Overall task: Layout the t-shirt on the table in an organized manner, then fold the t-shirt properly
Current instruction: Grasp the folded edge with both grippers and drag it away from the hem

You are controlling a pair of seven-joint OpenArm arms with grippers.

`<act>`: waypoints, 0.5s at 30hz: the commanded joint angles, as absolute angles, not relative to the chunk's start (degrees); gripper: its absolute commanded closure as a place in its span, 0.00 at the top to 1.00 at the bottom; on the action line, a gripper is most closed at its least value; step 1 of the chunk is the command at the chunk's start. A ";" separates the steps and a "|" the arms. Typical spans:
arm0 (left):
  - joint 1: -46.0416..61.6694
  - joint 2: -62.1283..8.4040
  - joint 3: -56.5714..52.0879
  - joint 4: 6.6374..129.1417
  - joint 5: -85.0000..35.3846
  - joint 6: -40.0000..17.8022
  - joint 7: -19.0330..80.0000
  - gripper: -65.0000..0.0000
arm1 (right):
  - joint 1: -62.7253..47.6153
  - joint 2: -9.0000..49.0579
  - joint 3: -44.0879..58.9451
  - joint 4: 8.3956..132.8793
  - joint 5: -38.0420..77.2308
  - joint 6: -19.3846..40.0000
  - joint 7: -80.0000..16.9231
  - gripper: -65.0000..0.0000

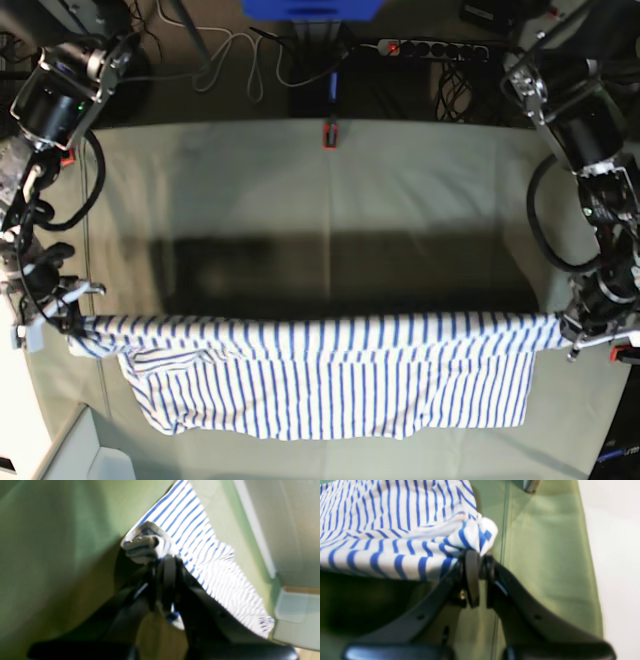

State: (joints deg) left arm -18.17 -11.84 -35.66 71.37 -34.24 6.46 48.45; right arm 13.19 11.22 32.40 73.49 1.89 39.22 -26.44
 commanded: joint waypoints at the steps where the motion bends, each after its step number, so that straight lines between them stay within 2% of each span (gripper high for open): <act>1: -18.68 -12.88 -36.18 72.57 -34.68 6.37 47.52 0.00 | 12.97 12.09 32.66 74.33 2.42 40.00 -25.36 0.00; 7: -12.26 -11.03 -44.00 72.48 -34.77 5.93 47.52 0.00 | 7.16 12.09 32.66 73.19 2.51 40.00 -25.27 0.00; 15: -5.23 -10.68 -45.14 72.57 -34.77 5.93 47.52 0.00 | -1.98 9.01 34.51 76.88 2.51 40.00 -25.19 0.00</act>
